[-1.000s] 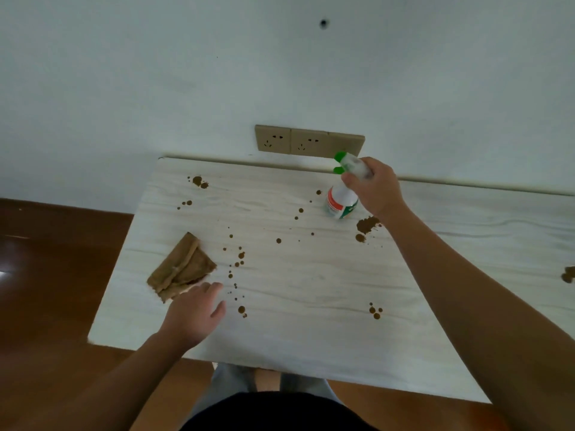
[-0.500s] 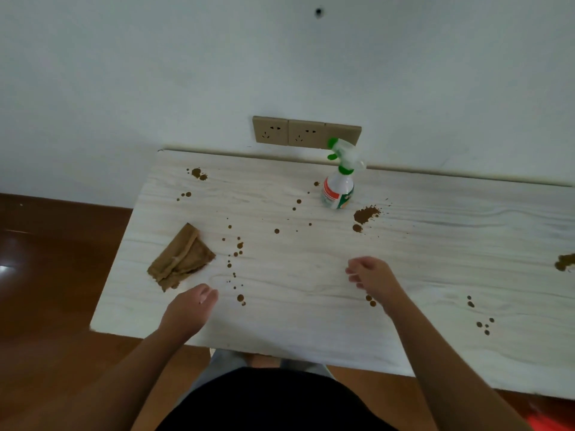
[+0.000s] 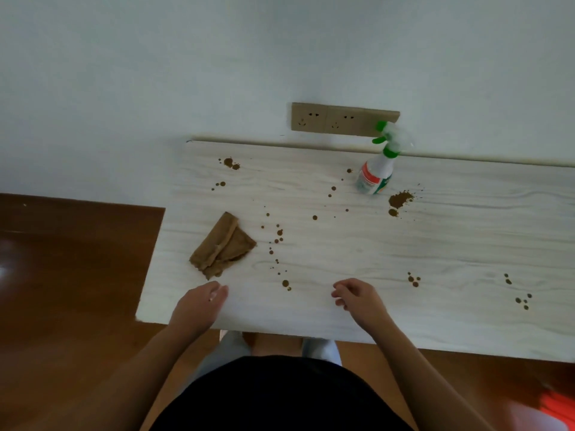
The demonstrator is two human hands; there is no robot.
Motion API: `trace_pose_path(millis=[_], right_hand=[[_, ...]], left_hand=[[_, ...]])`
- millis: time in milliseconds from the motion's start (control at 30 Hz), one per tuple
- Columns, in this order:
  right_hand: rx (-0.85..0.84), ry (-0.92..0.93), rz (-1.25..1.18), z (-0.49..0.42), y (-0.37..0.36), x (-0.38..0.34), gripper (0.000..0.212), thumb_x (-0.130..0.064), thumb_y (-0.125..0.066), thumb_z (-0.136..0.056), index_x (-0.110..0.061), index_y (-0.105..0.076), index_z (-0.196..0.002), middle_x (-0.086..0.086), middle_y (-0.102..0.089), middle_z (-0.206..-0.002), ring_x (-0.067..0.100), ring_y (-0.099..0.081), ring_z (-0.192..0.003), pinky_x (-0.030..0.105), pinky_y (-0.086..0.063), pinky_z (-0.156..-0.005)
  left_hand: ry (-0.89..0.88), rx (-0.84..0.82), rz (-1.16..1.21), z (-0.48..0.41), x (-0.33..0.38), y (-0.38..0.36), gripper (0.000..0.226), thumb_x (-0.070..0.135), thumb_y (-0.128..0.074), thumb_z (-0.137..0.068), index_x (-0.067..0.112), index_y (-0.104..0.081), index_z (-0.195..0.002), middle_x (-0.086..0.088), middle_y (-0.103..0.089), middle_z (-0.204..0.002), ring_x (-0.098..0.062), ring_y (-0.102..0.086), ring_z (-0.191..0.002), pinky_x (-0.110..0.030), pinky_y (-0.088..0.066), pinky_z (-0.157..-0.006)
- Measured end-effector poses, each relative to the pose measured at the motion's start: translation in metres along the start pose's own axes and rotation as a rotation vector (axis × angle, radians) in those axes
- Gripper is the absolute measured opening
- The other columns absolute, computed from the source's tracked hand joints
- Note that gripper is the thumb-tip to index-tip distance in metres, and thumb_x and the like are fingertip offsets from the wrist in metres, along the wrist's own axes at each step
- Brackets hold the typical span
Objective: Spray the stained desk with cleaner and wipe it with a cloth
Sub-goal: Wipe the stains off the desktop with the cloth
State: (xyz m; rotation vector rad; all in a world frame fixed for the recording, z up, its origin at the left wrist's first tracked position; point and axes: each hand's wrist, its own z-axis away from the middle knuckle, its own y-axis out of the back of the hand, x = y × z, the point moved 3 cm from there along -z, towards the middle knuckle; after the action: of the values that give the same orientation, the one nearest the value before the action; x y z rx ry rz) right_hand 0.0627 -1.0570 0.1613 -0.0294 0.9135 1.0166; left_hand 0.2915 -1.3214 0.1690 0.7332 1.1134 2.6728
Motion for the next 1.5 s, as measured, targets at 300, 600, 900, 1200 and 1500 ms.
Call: trace_pose_path(millis=[300,600,900,1200,1500], right_hand=[[-0.001,0.116,0.133,0.013,-0.146,-0.091,0.01,-0.026,-0.062,-0.094,-0.022,-0.071,-0.097,-0.005,-0.074,-0.086,0.013,-0.07,-0.078,0.037,-0.056,-0.079],[0.096,0.208,0.27,0.016,-0.2,-0.154,0.007,-0.035,-0.062,-0.092,-0.031,-0.066,-0.096,-0.014,-0.068,-0.088,0.006,-0.064,-0.085,0.034,-0.056,-0.079],[0.154,0.132,0.311,-0.004,-0.2,-0.168,0.041,-0.042,-0.069,-0.085,-0.025,-0.059,-0.12,-0.012,-0.065,-0.105,0.01,-0.064,-0.095,0.034,-0.053,-0.085],[0.19,0.088,0.326,-0.041,-0.194,-0.176,0.046,-0.039,-0.068,-0.089,-0.019,-0.058,-0.128,-0.006,-0.066,-0.115,0.014,-0.062,-0.105,0.031,-0.05,-0.089],[0.2,0.086,0.31,-0.084,-0.202,-0.187,0.056,-0.046,-0.065,-0.091,-0.02,-0.05,-0.138,-0.006,-0.062,-0.124,0.013,-0.059,-0.105,0.026,-0.043,-0.075]], left_hand=[[-0.183,0.013,-0.108,-0.022,-0.092,0.082,0.032,0.043,-0.042,-0.107,0.019,-0.064,-0.109,0.006,-0.067,-0.104,-0.014,-0.065,-0.097,-0.03,-0.052,-0.08],[-0.569,0.012,-0.44,-0.052,-0.107,0.088,0.052,0.047,-0.047,-0.103,0.02,-0.045,-0.147,-0.003,-0.036,-0.16,-0.022,-0.039,-0.146,-0.037,-0.038,-0.115],[-0.742,0.042,-0.491,-0.061,-0.142,0.07,0.055,0.049,-0.051,-0.1,0.015,-0.052,-0.142,-0.011,-0.038,-0.16,-0.028,-0.038,-0.149,-0.039,-0.041,-0.115],[-0.713,0.059,-0.464,-0.059,-0.145,0.059,0.061,0.053,-0.041,-0.1,0.013,-0.045,-0.146,-0.014,-0.032,-0.164,-0.031,-0.032,-0.152,-0.042,-0.033,-0.12],[-0.677,0.145,-0.477,-0.056,-0.148,0.047,0.063,0.053,-0.035,-0.102,0.012,-0.044,-0.15,-0.016,-0.029,-0.166,-0.031,-0.028,-0.154,-0.046,-0.036,-0.122]])
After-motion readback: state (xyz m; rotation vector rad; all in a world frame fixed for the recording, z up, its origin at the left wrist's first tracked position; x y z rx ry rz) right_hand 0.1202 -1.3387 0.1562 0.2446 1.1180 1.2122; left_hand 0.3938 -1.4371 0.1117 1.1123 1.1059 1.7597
